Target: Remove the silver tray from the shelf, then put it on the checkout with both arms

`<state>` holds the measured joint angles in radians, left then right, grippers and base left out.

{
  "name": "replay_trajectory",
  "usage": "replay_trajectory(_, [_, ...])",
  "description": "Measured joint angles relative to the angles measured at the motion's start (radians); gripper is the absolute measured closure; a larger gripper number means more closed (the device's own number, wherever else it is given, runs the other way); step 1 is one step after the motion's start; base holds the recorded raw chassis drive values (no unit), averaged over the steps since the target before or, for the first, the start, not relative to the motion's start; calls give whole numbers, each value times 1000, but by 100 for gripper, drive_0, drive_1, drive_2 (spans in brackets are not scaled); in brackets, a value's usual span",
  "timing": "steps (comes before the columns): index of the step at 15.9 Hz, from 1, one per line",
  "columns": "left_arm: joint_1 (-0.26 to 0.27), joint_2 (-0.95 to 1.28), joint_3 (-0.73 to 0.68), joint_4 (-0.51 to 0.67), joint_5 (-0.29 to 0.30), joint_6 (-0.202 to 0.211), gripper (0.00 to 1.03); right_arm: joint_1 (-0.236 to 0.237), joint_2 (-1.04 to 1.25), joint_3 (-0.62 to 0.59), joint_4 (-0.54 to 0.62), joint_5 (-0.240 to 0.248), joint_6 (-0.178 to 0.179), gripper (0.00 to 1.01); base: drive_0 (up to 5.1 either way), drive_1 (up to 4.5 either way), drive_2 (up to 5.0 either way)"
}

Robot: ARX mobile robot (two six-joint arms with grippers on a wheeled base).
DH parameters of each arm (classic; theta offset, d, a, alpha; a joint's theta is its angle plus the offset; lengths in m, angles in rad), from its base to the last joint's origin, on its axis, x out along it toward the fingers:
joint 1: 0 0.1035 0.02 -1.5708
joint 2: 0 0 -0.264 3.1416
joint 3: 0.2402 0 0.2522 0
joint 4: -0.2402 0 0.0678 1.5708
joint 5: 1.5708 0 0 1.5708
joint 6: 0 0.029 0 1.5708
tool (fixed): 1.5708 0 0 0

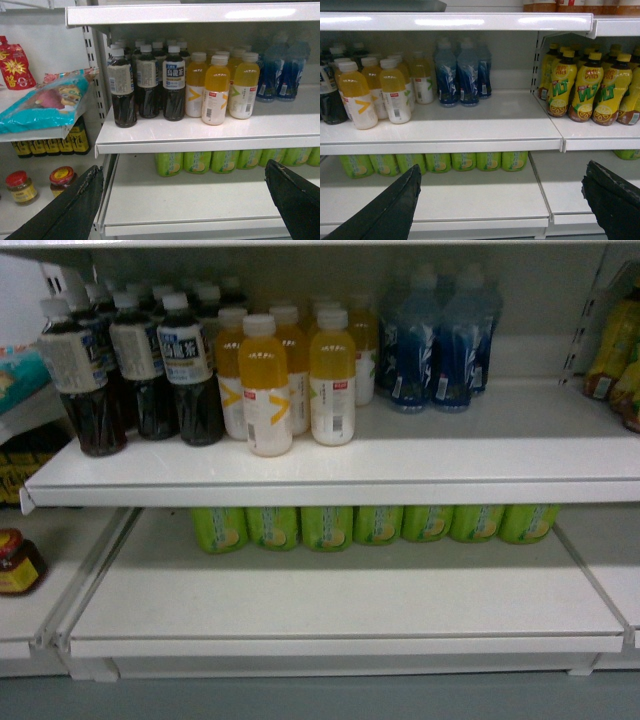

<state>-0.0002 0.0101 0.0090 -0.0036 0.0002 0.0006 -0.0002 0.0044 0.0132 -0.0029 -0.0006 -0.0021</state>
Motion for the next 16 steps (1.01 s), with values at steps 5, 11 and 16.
replay_trajectory(5, [0,0,0,0,-1,0,5,0,0,0,-2,0,1,3,0,0,0])
replay_trajectory(11, [0,0,0,2,0,0,5,0,0,0,4,1,2,3,0,0,0])
replay_trajectory(16, [0,0,0,0,0,0,5,0,0,0,0,0,2,3,0,0,0])
